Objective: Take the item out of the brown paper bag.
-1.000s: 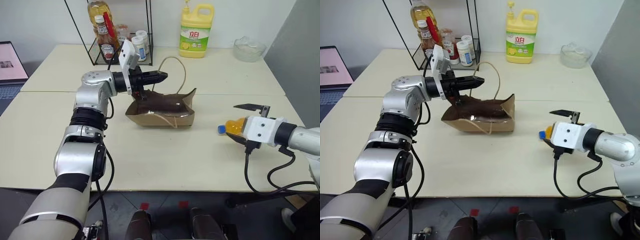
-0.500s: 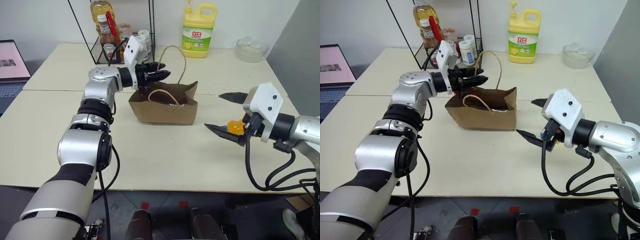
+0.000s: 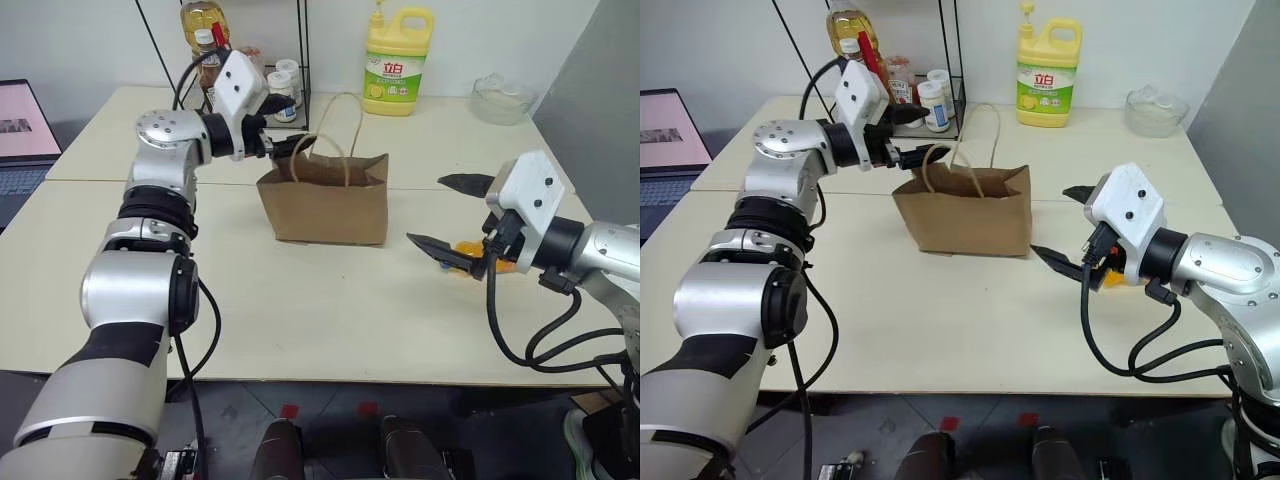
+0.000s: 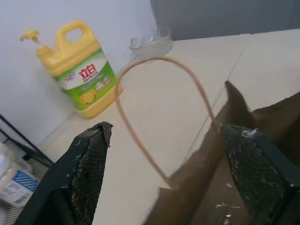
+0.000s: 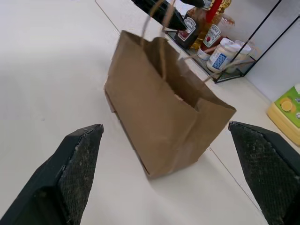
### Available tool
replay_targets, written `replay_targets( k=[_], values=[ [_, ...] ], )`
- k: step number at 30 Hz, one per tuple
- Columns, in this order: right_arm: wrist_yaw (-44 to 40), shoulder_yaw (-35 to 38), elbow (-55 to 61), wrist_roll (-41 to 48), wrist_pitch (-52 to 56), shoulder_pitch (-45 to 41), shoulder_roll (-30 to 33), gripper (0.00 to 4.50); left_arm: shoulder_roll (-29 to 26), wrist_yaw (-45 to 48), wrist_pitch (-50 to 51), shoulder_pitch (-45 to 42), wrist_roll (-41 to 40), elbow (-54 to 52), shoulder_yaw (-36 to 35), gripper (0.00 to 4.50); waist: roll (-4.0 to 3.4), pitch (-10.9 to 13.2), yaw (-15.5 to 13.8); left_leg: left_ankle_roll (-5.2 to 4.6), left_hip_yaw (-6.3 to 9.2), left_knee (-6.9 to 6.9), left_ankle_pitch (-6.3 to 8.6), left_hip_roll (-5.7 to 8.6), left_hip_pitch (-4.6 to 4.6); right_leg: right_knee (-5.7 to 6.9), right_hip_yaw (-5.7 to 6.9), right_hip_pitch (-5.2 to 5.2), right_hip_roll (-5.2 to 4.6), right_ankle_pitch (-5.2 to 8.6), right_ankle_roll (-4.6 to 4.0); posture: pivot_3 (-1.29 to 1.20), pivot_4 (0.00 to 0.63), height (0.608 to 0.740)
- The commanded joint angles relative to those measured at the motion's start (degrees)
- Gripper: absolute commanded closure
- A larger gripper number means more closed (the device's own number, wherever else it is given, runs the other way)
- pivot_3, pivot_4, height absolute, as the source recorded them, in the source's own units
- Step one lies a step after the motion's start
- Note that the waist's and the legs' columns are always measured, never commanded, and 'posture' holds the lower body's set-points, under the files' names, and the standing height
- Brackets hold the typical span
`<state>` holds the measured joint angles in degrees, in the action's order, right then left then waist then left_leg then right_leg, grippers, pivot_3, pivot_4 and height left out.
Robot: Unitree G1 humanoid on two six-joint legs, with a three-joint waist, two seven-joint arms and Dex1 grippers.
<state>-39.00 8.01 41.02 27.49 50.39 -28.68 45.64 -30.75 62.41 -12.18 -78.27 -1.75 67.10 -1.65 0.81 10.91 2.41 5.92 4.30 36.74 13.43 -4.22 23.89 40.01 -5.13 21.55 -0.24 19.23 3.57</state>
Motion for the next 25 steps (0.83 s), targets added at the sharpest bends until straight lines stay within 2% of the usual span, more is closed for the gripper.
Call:
replay_targets(
  k=[1, 5, 8, 11, 14, 16, 20, 25],
  values=[
    [1.9, 0.9, -0.1, -2.4, -4.0, 1.2, 0.2, 0.00, -2.5, -1.5, 2.0, 0.7, -2.4, -5.1, -2.9, 0.58, 0.00, 0.0, 0.0, 0.00, 0.00, 0.00, 0.00, 0.00, 0.00, 0.00, 0.00, 0.00, 0.00, 0.00, 0.00, 0.00, 0.150, 0.740],
    [4.7, 2.2, 0.7, -3.2, -5.7, 4.3, -1.5, 0.00, -4.9, -4.1, 9.1, 7.7, -4.0, -15.5, -4.4, 0.58, 0.00, 0.0, 0.2, 0.06, 0.00, -0.02, -0.03, -0.03, -0.01, 0.01, -0.01, 0.00, 0.01, 0.00, 0.00, 0.00, 0.150, 0.740],
    [7.7, 2.9, 3.4, -3.6, -7.9, 10.3, -5.3, 0.00, -7.0, -9.1, 17.9, 19.8, -6.2, -32.2, -7.6, 0.58, -0.02, 0.0, 0.5, 0.20, 0.00, -0.02, -0.11, -0.09, -0.05, 0.06, 0.01, -0.05, 0.02, 0.01, -0.01, 0.00, 0.150, 0.740],
    [11.9, 2.4, 6.4, -5.1, -8.8, 17.5, -9.6, 0.00, -7.6, -14.1, 27.7, 35.4, -8.7, -51.1, -11.3, 0.58, -0.03, 0.0, 0.8, 0.22, -0.03, -0.05, -0.12, -0.19, -0.03, 0.09, 0.00, -0.03, 0.05, 0.01, -0.02, 0.00, 0.150, 0.740],
    [16.0, 2.0, 7.0, -7.5, -12.0, 24.2, -14.6, 0.00, -5.5, -19.0, 35.2, 49.8, -11.4, -68.2, -13.9, 0.58, -0.01, 0.0, 0.5, 0.24, -0.03, -0.04, -0.13, -0.24, -0.01, 0.10, 0.03, -0.04, 0.06, 0.01, -0.03, 0.00, 0.150, 0.740],
    [18.9, 1.6, 6.8, -9.6, -15.2, 27.1, -18.0, 0.00, -3.5, -22.5, 37.8, 56.9, -12.1, -75.9, -14.8, 0.58, 0.00, 0.0, 0.0, 0.24, -0.03, 0.03, -0.13, -0.24, -0.05, 0.12, 0.02, -0.12, 0.06, 0.01, -0.02, 0.00, 0.150, 0.740],
    [20.9, -0.1, 6.1, -13.0, -21.2, 32.7, -22.0, 0.00, -0.1, -28.1, 39.2, 66.4, -11.7, -83.6, -15.5, 0.58, 0.09, -0.1, -0.8, 0.08, -0.03, 0.09, -0.04, -0.21, -0.15, 0.13, 0.00, -0.21, 0.07, -0.01, 0.04, 0.00, 0.150, 0.740],
    [20.2, -1.7, 5.1, -14.0, -24.1, 36.4, -23.1, 0.00, 2.8, -31.8, 38.8, 69.5, -13.4, -86.4, -15.8, 0.58, 0.14, -0.1, -0.8, 0.07, -0.03, 0.09, -0.03, -0.22, -0.18, 0.11, -0.02, -0.23, 0.10, -0.01, 0.04, 0.00, 0.150, 0.740]
  ],
)
